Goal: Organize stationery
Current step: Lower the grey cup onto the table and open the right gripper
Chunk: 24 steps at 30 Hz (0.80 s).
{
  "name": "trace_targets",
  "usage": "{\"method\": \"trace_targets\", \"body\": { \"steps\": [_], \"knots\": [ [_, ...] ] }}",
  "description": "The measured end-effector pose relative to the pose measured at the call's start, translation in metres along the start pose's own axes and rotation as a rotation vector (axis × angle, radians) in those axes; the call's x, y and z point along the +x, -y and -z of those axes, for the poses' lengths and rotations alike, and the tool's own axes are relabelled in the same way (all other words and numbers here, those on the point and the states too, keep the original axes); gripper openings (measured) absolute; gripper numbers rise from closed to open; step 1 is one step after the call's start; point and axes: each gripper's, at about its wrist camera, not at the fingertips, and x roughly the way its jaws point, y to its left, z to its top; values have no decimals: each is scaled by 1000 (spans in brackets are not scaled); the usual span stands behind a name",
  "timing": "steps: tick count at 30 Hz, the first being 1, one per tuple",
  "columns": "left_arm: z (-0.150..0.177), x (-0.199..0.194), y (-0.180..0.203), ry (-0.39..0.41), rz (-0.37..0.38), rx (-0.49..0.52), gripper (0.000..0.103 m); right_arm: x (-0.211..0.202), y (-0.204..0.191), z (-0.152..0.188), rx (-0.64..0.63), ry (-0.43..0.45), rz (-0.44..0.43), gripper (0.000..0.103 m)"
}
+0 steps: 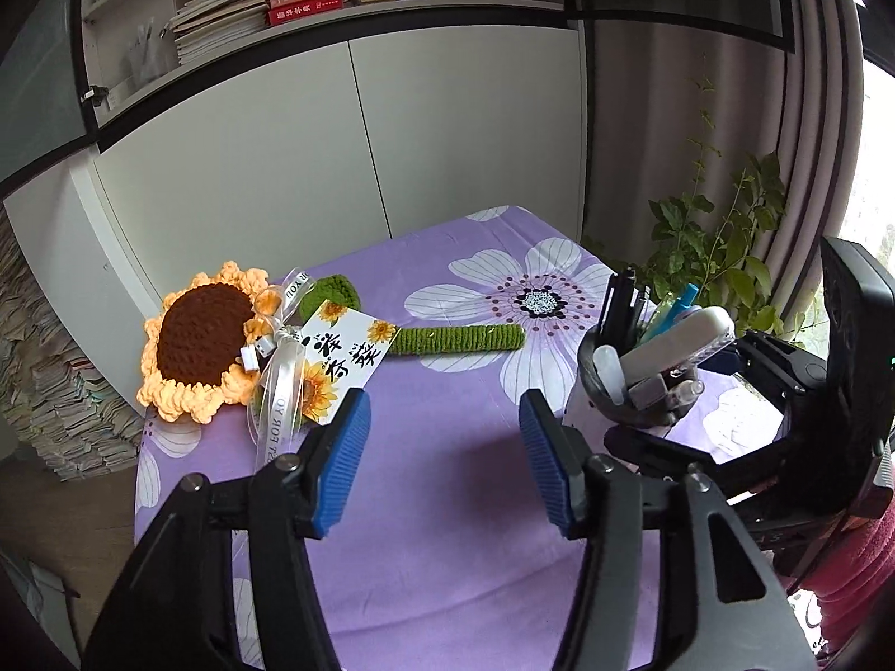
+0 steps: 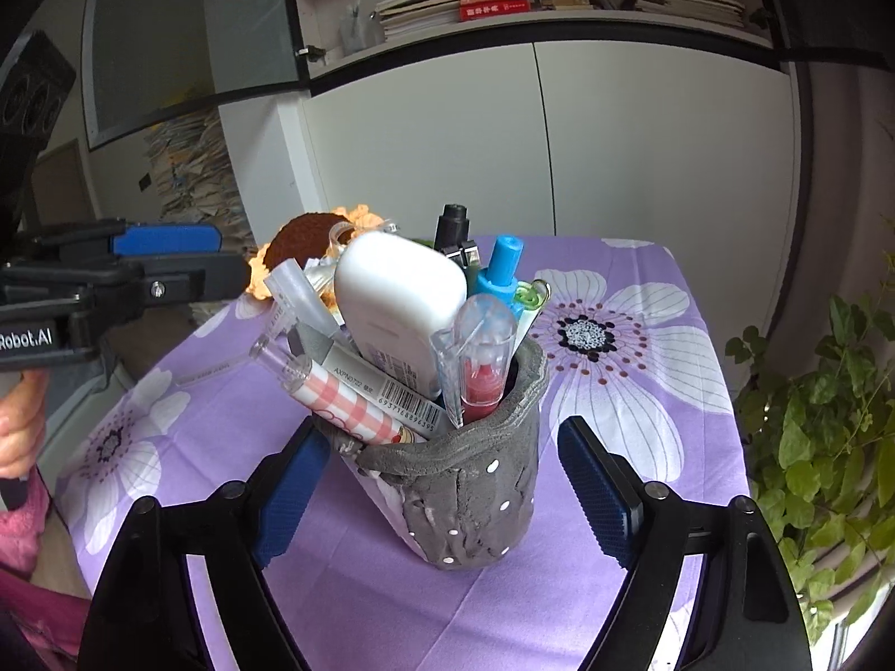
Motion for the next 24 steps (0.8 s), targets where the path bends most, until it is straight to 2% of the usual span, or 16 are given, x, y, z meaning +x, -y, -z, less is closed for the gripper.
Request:
{"method": "trace_targets", "body": {
  "steps": [2,7,10,11,12,14,19,24],
  "knots": [
    [4,1,-4,-6,4,-19,54,-2,-2,-6,3,4,22,88],
    [13,1,-10,-7,7,-39,55,13,-12,-8,-21,-60,83,88],
    [18,-3,-14,12,34,-41,55,22,-12,-6,3,-88,102,88],
    [19,-5,-15,21,45,-42,55,24,-13,-7,15,-93,113,85],
    [19,-8,-16,31,55,-42,55,25,-12,-7,25,-97,121,73],
    [20,-14,-17,48,66,-43,55,27,-12,-8,33,-111,124,73],
    [22,-22,-24,77,77,-52,55,24,-26,-8,-11,-99,178,72],
    [27,-24,-37,89,52,-68,56,19,-46,-25,-51,-60,159,72]
  ]
}}
